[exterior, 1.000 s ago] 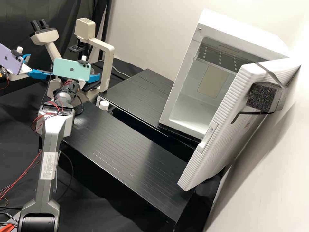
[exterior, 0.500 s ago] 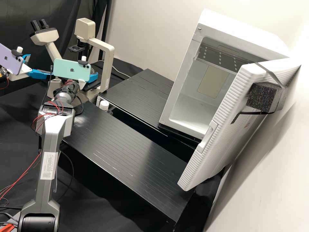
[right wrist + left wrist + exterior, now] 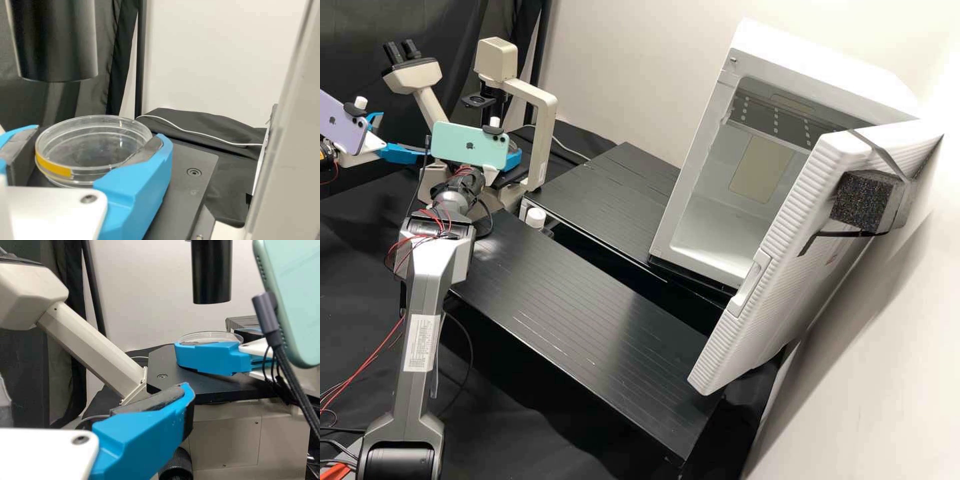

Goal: Move the petri dish to the bench.

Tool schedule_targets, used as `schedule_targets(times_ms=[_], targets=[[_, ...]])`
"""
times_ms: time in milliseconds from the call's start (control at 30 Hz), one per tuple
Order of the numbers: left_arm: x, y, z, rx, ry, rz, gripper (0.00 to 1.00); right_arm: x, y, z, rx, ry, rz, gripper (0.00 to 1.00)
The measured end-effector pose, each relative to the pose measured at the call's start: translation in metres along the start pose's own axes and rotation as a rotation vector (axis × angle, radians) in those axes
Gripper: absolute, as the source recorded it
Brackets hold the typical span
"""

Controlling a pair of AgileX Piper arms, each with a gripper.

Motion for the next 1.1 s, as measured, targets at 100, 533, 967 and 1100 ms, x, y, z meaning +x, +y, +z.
schedule_targets(times_ms=[100,533,967,1100], targets=[[0.0,0.0,0.0,0.0,0.0,0.0,1.0,0.0,0.0,0.0,0.0,0.0,0.0,0.0],[0.0,0.0,0.0,0.0,0.0,0.0,1.0,-0.011,-0.002,0.006,0.007,0.031,-0.008,0.0],[0.0,0.0,0.0,0.0,0.0,0.0,1.0,-0.069,0.015,0.009,0.043,0.077,0.012,0.0],[0.0,0.0,0.0,0.0,0.0,0.0,1.0,-0.084,0.015,0.014,0.036,0.072,0.023,0.0]])
